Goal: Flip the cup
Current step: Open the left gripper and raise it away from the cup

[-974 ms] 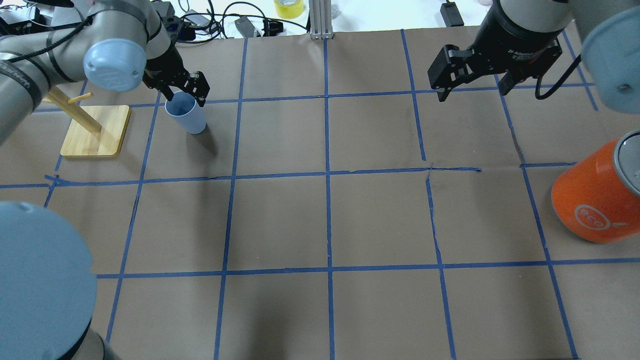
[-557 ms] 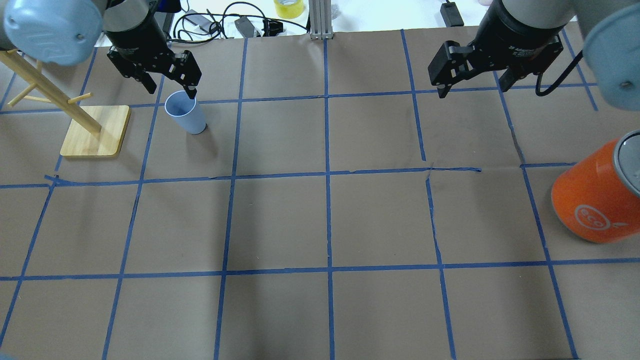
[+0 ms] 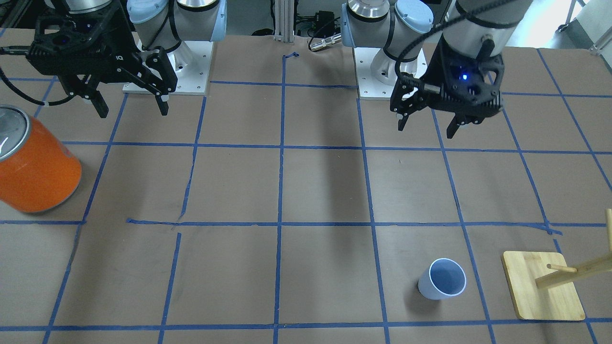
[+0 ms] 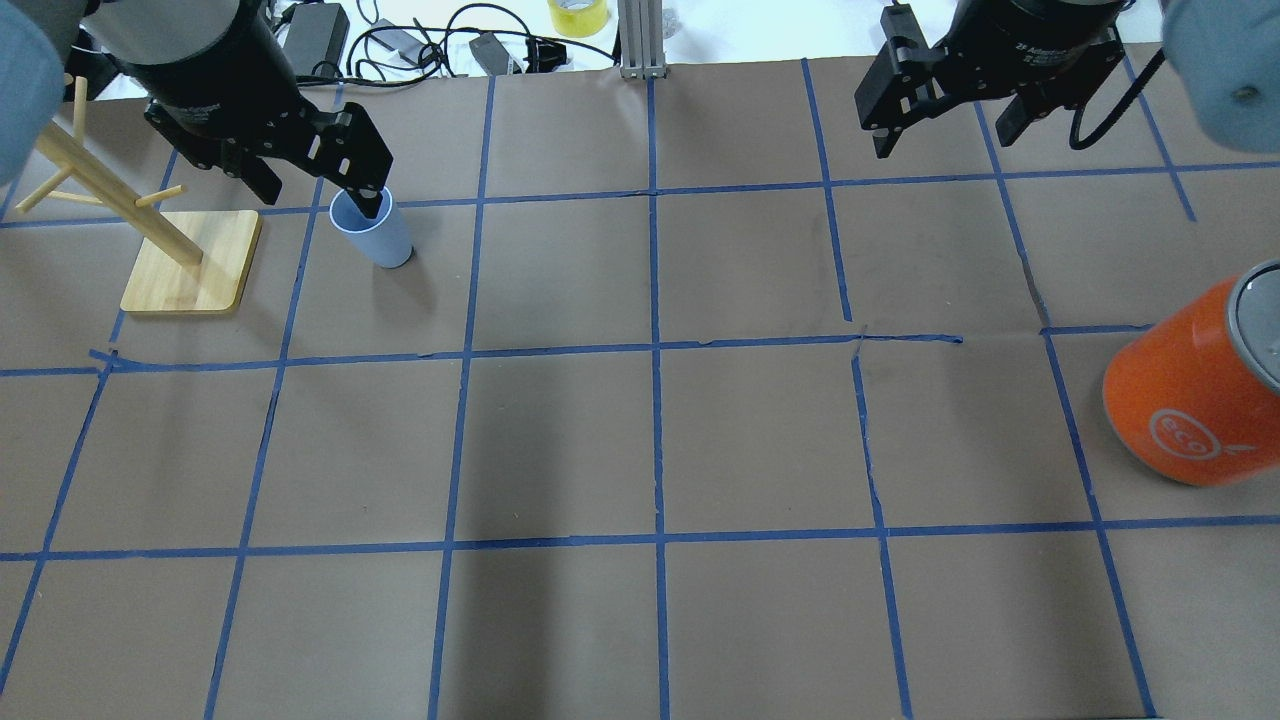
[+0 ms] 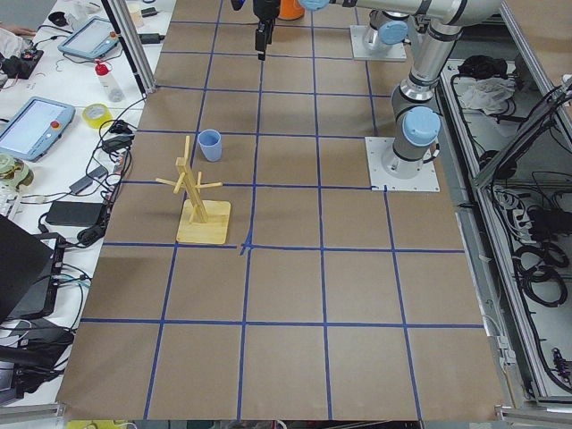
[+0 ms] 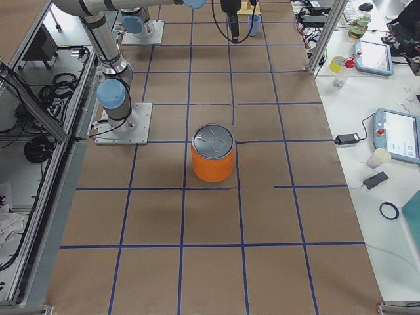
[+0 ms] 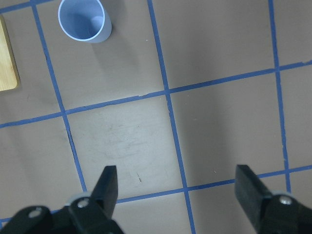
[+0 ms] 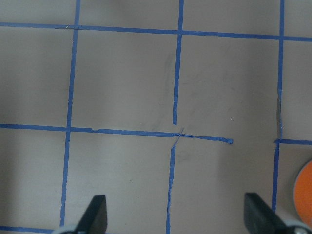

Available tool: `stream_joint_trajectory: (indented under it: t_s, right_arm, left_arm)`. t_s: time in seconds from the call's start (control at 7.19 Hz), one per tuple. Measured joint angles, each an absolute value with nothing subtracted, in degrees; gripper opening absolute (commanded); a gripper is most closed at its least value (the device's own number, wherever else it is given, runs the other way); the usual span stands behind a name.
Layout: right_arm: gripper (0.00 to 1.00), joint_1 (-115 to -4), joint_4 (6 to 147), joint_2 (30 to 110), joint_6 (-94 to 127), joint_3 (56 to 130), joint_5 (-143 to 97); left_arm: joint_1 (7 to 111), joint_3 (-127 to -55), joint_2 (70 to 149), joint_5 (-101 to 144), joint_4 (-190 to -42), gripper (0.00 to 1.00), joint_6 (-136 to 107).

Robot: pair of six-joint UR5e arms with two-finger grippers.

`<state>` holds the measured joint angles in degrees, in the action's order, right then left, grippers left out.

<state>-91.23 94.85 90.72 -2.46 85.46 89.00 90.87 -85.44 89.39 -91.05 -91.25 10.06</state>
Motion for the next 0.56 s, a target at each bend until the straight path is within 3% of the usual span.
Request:
stream_joint_trajectory:
  t_s: [0.56]
  right_arm:
    - [1.00,-91.23,94.49,90.61,-2.54,85.72,89.03]
  left_arm:
    - [90.30,-86.92,88.67,-91.53,-90.67,0.87,10.45]
